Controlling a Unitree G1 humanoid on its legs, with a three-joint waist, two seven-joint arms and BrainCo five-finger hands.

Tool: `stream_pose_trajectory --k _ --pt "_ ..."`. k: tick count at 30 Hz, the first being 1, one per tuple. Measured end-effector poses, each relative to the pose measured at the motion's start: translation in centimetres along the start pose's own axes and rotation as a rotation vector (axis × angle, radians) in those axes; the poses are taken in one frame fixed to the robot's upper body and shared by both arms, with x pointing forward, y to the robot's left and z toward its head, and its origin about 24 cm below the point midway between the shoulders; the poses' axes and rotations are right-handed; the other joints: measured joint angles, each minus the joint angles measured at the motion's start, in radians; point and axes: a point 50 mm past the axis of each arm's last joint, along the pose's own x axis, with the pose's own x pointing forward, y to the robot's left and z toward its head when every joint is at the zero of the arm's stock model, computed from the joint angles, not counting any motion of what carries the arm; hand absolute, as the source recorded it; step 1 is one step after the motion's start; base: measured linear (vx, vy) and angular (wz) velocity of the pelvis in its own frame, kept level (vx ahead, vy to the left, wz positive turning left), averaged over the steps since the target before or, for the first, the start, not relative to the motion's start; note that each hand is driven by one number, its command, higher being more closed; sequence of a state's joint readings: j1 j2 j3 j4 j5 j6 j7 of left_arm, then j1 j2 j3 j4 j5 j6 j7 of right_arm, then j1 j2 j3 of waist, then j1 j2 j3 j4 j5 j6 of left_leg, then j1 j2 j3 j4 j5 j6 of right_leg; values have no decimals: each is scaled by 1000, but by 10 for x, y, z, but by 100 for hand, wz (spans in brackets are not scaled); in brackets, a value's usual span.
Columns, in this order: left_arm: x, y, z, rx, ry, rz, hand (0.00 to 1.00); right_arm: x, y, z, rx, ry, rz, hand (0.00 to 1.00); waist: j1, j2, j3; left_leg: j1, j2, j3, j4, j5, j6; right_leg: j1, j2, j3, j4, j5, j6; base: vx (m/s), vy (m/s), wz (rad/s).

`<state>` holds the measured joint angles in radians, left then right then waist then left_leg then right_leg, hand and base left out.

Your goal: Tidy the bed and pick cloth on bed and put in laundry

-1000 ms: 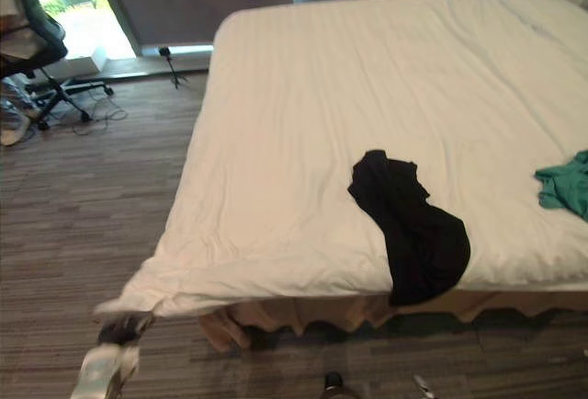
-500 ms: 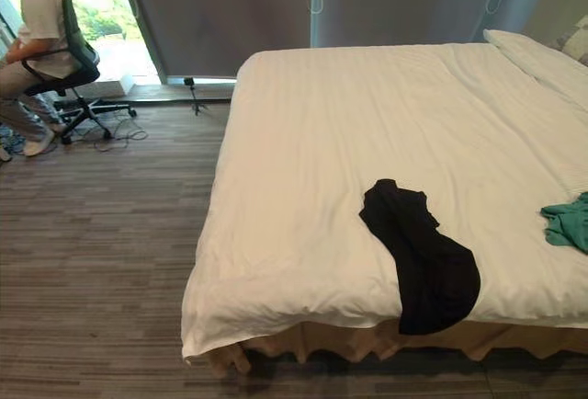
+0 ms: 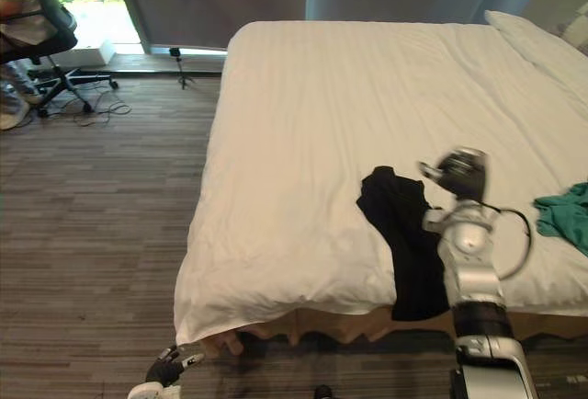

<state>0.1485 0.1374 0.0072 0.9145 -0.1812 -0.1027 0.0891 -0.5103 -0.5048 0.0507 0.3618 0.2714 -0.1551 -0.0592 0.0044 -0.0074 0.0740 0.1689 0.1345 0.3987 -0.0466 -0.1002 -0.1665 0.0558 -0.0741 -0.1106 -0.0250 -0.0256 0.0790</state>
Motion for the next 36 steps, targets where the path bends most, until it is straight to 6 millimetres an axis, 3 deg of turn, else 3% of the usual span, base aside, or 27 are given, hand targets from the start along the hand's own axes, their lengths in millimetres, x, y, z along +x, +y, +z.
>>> stream_pose_trajectory --k 1,3,6,10,14,17,24,25,29,36 --pt "0 -1 0 0 -1 -1 0 4 9 4 19 -13 42 100 5 -2 2 -1 0 -1 0 1 1 0 -1 -2 0 0 0 -5 -16 21" --pt "0 -5 1 -2 -3 -4 0 15 54 19 111 -57 230 100 16 -14 14 -16 -5 -27 1 8 9 2 -13 -31 -3 2 -1 -5 -10 27" --pt "4 -8 10 -5 -22 -4 0 16 94 37 173 -107 415 100 46 -23 52 -35 -4 -38 20 9 11 6 -16 -49 -20 20 -9 -24 -6 17" --pt "15 -17 49 -25 -114 -2 0 9 177 75 257 -200 700 100 88 -31 189 -121 -3 -84 55 24 28 -38 -24 -94 -23 49 -19 -88 -24 32" --pt "18 -20 63 -38 -148 7 0 -11 226 92 277 -230 909 100 126 -26 305 -192 -5 -114 72 39 36 -85 -32 -108 -19 66 -26 -74 -3 27" --pt "20 -24 78 -67 -189 14 0 -21 249 95 258 -203 1013 100 135 0 371 -255 -13 -156 104 44 44 -116 -46 -151 -2 67 -28 -45 22 34" --pt "19 -50 98 -5 -264 -63 0 -8 249 70 179 -62 954 100 155 85 415 -404 -43 -201 125 73 74 -248 -83 -199 49 66 -28 -37 38 24" --pt "19 -56 101 -4 -272 -83 0 0 241 62 178 -24 903 100 158 107 426 -421 -47 -214 133 76 79 -257 -86 -212 55 66 -28 -36 24 28" --pt "16 -65 105 17 -296 -124 0 23 211 37 115 82 789 100 170 153 434 -484 -61 -232 136 97 89 -306 -101 -231 56 66 -28 -53 18 19" --pt "12 -76 107 57 -340 -202 0 29 176 -18 -84 300 727 100 201 206 428 -519 -79 -246 136 137 96 -338 -120 -242 57 65 -26 -66 -7 4"
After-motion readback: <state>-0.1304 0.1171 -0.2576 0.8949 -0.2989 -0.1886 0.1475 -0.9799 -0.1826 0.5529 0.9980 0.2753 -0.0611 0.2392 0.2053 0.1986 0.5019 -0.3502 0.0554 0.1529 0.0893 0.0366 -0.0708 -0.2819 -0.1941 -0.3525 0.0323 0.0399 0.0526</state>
